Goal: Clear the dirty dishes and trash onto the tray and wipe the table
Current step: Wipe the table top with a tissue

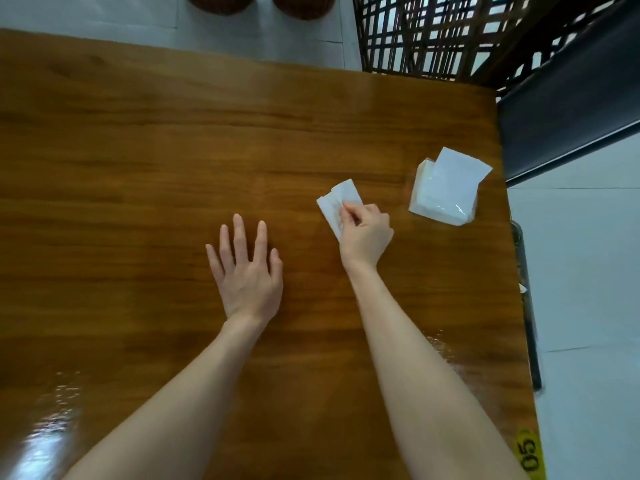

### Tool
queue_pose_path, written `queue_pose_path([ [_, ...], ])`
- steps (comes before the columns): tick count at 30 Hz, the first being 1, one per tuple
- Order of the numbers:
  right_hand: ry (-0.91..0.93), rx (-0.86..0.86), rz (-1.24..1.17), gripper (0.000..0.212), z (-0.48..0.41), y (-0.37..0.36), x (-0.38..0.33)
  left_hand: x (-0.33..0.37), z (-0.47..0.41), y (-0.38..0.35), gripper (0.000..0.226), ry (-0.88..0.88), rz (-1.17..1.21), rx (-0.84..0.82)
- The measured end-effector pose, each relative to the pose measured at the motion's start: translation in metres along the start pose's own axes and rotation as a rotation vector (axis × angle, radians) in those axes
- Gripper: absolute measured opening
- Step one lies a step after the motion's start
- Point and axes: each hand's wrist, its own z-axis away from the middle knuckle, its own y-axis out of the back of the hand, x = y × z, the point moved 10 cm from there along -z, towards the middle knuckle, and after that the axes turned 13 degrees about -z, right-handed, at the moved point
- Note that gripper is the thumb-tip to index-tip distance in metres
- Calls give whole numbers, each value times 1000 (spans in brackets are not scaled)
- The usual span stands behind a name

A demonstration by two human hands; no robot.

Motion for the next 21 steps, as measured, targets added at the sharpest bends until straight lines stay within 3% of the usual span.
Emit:
queue_pose_path([
  [4,86,-40,96,19,26,19,15,4,-1,-9,61,-30,-105,-6],
  [10,-63,147,39,22,-12,45,25,4,-1,-8,60,-33,-76,14],
  [15,78,-94,52,22,27,3,7,5,-1,-8,61,-19,-104,18],
  [17,106,-113,77,21,42,12,13,4,-1,-8,61,-17,-118,25],
  [21,-12,30,63,21,15,48,32,4,-2,-7,60,-27,-93,45],
])
